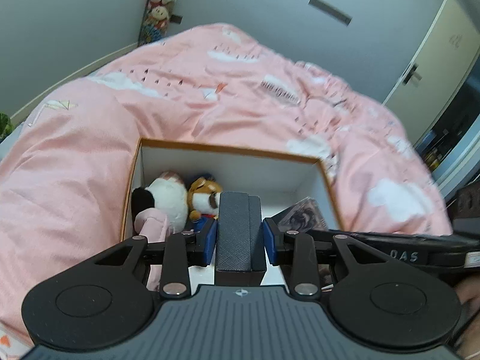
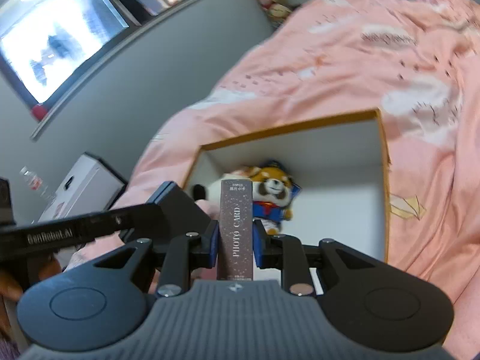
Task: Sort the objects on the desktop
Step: 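Lift the grey case and photo-card box over the box rim with both tools, then lower the grey case and photo-card box into the box beside the pink case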
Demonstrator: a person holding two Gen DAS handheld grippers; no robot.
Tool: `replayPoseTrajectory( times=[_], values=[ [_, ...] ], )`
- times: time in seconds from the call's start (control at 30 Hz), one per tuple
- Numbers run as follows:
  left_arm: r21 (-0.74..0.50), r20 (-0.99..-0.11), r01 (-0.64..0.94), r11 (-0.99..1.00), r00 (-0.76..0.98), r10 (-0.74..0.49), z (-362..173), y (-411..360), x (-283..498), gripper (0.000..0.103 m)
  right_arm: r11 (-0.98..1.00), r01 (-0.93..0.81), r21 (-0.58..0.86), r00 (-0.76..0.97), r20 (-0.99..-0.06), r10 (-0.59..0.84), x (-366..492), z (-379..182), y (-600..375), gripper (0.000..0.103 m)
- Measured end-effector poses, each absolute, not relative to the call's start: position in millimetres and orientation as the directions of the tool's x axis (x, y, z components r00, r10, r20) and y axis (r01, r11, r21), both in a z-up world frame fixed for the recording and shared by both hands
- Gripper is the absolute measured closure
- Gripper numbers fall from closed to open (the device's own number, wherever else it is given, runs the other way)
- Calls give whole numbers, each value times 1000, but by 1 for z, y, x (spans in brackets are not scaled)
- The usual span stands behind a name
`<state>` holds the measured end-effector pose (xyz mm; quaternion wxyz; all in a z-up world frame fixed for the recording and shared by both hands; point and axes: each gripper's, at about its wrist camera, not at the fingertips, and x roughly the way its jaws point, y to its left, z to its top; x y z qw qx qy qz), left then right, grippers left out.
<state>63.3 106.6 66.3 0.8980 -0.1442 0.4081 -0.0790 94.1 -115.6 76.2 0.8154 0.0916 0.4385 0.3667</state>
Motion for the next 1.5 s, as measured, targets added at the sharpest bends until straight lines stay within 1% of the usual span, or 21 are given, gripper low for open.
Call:
replayPoseTrajectory(
  times=[0.27, 0.4, 0.57, 0.7, 0.8, 1.03, 1.3, 1.5],
  values=[
    [-294, -805, -43, 955, 549, -224, 22, 112, 95, 66, 746, -482, 460, 296, -716, 633, 122, 41, -100, 79],
    [-231, -830, -26, 973, 527, -183, 12, 102, 97, 66, 757, -459, 466, 258, -745, 615, 129, 25, -92, 79],
    [-147, -841, 8, 989, 525, -129, 3, 87, 96, 66, 763, -416, 495, 213, -763, 611, 134, 8, -87, 79],
    [-127, -859, 10, 992, 499, -114, -14, 85, 96, 66, 771, -390, 504, 196, -772, 604, 139, -2, -83, 79],
    [-103, -855, 19, 994, 509, -99, -22, 85, 93, 66, 773, -368, 517, 179, -776, 605, 142, -9, -82, 79],
    [-25, -828, 97, 995, 555, -75, -30, 73, 77, 66, 789, -337, 514, 168, -791, 588, 146, -19, -74, 79],
    [-70, -801, 97, 993, 587, -113, -31, 82, 69, 65, 807, -333, 488, 174, -809, 561, 147, -25, -60, 79],
    [-161, -788, 65, 985, 592, -168, -22, 96, 54, 65, 815, -350, 462, 189, -817, 545, 146, -28, -56, 79]
  ],
)
